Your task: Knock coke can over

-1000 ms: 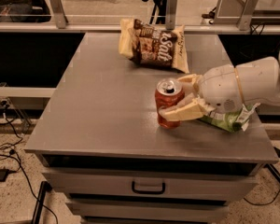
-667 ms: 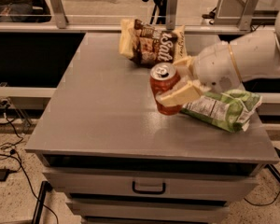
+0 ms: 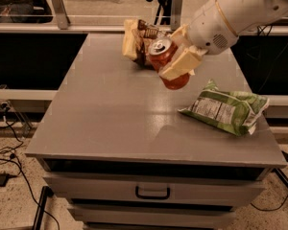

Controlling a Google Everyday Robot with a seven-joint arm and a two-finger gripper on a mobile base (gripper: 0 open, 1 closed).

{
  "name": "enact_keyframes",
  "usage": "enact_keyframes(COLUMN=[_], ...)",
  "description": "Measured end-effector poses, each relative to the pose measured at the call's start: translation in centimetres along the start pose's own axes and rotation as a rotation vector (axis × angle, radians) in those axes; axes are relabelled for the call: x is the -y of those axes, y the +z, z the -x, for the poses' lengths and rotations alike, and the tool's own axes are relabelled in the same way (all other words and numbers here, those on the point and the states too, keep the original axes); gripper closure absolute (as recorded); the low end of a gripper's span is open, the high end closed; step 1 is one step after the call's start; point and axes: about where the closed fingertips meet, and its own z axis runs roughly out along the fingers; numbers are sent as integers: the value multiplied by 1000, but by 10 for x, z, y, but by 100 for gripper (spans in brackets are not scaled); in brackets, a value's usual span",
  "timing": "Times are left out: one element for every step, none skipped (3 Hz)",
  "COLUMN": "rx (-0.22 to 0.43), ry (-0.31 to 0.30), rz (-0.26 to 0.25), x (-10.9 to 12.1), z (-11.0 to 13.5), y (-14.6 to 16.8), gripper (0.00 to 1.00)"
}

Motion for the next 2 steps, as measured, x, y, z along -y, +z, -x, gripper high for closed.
enact_keyframes(rx=[-122,-233], ry=[-42,-74], rz=[-10,-19], x=[21,33], z=[-7,-21], y=[-6,-9], gripper=[100,100])
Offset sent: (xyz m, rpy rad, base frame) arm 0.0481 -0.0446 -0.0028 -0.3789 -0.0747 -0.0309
